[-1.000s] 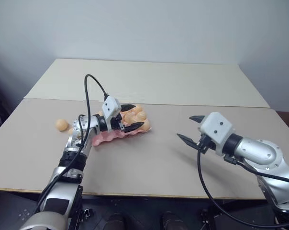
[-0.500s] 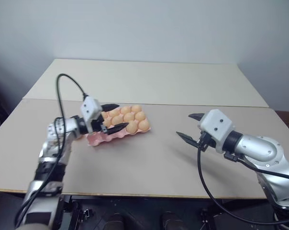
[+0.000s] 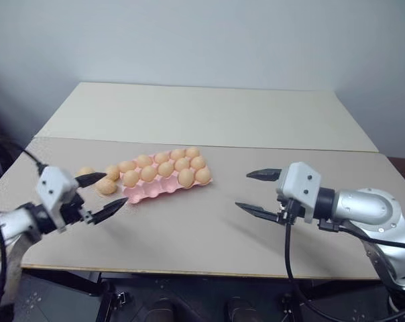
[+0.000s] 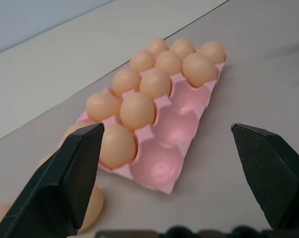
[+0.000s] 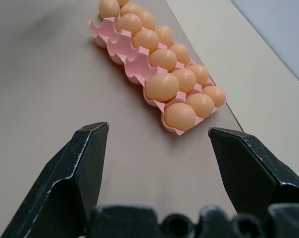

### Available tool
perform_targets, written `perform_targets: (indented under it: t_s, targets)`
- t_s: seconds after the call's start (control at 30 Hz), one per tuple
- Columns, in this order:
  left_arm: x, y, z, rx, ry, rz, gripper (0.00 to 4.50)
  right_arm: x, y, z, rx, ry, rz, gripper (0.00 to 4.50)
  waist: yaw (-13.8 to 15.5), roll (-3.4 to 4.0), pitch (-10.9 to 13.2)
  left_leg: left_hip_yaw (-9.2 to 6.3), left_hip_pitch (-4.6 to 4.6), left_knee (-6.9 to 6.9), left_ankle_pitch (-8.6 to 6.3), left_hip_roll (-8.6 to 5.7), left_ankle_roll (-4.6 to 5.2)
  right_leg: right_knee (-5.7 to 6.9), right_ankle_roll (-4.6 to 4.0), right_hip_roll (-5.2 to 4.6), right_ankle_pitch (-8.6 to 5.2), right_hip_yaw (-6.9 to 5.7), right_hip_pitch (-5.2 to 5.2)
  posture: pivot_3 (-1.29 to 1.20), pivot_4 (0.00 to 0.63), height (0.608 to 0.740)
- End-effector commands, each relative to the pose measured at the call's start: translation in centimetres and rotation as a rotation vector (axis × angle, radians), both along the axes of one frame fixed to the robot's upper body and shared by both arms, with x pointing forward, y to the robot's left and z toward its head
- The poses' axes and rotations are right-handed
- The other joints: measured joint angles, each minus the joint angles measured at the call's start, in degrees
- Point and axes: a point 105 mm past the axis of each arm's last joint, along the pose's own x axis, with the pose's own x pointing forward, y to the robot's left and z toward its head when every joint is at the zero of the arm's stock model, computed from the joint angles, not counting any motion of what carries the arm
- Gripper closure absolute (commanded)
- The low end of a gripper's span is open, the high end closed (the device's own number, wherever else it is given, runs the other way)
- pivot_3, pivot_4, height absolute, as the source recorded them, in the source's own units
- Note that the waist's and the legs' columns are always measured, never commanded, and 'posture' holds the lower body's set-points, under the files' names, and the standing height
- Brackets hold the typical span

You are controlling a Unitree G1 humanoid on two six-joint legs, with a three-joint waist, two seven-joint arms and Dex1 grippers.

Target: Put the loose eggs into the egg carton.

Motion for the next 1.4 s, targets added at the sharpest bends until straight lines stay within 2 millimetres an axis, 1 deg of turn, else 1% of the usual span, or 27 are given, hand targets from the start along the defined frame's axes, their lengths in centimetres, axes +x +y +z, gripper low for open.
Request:
perform_targets:
  t_s: [0.03, 0.1, 0.2, 0.33, 0.43, 0.5, 0.67, 0.9, 1.13, 1.23, 1.4]
  targets:
    - [-1.6, 0.7, 1.5, 0.007, -0.046, 0.066, 0.04, -0.2, 0.1, 1.0, -0.007, -0.048, 0.042, 0.68, 0.0, 0.00, 0.0, 0.00, 0.01, -0.01, 0.00, 0.00, 0.00, 0.00, 0.00, 0.00, 0.00, 0.00, 0.00, 0.00, 0.150, 0.740]
    - [-2.5, 1.1, 1.0, 0.017, -0.017, 0.083, 0.04, -0.1, 0.2, 1.0, -0.012, -0.044, 0.055, 0.68, 0.0, 0.00, 0.0, 0.01, 0.01, -0.02, 0.00, 0.00, 0.00, -0.01, 0.00, 0.00, 0.00, 0.00, 0.00, 0.00, 0.150, 0.740]
    - [-3.1, 1.8, 0.7, 0.028, -0.002, 0.123, 0.04, 0.0, 0.2, 1.0, -0.019, -0.040, 0.072, 0.68, 0.2, 0.00, 0.0, 0.02, 0.02, -0.03, 0.00, 0.00, 0.00, -0.02, -0.01, 0.00, 0.00, 0.00, 0.01, 0.00, 0.150, 0.740]
    - [-2.7, 2.6, 0.6, 0.013, -0.016, 0.189, 0.04, 0.2, 0.3, 0.9, -0.026, -0.039, 0.085, 0.68, 0.1, 0.00, 0.0, 0.03, 0.08, -0.03, 0.00, -0.01, 0.00, -0.02, -0.01, 0.00, 0.00, 0.00, 0.06, 0.00, 0.150, 0.740]
    - [-2.2, 3.1, 0.2, 0.009, -0.016, 0.238, 0.04, 0.3, 0.3, 0.8, -0.035, -0.038, 0.086, 0.68, 0.0, 0.00, 0.0, 0.03, 0.09, -0.07, 0.00, -0.01, 0.00, -0.03, -0.02, 0.00, 0.00, 0.00, 0.05, 0.00, 0.150, 0.740]
    - [-1.6, 3.8, -0.1, 0.001, -0.023, 0.292, 0.04, 0.3, 0.2, 0.8, -0.036, -0.036, 0.082, 0.68, 0.1, 0.00, 0.0, 0.03, 0.08, -0.08, 0.00, -0.01, 0.00, -0.04, -0.02, 0.00, 0.00, 0.01, 0.05, 0.00, 0.150, 0.740]
    - [0.2, 4.8, -1.0, -0.002, -0.020, 0.367, 0.04, 0.2, 0.1, 0.8, -0.039, -0.033, 0.066, 0.68, 0.1, 0.00, 0.0, 0.03, 0.10, -0.08, 0.00, -0.03, 0.00, -0.03, -0.02, -0.01, 0.00, 0.01, 0.06, 0.00, 0.150, 0.740]
    - [3.1, 5.3, -3.0, 0.008, -0.001, 0.395, 0.04, 0.1, 0.0, 0.6, -0.047, -0.030, 0.040, 0.68, 0.1, 0.00, 0.0, 0.03, 0.08, -0.09, 0.00, -0.03, 0.00, -0.03, -0.02, -0.01, 0.01, 0.01, 0.04, 0.00, 0.150, 0.740]
    - [5.6, 5.2, -4.2, -0.010, 0.007, 0.389, 0.04, -0.2, -0.4, 0.5, -0.060, -0.024, 0.015, 0.68, 0.1, -0.01, 0.0, 0.03, 0.05, -0.08, 0.00, -0.04, 0.00, -0.03, -0.02, -0.02, 0.01, 0.01, 0.02, 0.00, 0.150, 0.740]
    - [6.7, 4.7, -4.9, -0.024, 0.015, 0.387, 0.04, -0.3, -0.5, 0.4, -0.063, -0.022, 0.006, 0.68, 0.1, -0.01, 0.0, 0.03, 0.05, -0.08, 0.00, -0.04, 0.00, -0.02, -0.02, -0.01, 0.01, 0.01, 0.02, 0.00, 0.150, 0.740]
    - [7.8, 4.3, -5.2, -0.039, 0.013, 0.382, 0.04, -0.3, -0.6, 0.4, -0.067, -0.022, -0.007, 0.68, 0.0, -0.01, 0.0, 0.03, 0.04, -0.08, 0.00, -0.04, 0.00, -0.02, -0.01, -0.01, 0.01, 0.01, 0.02, 0.00, 0.150, 0.740]
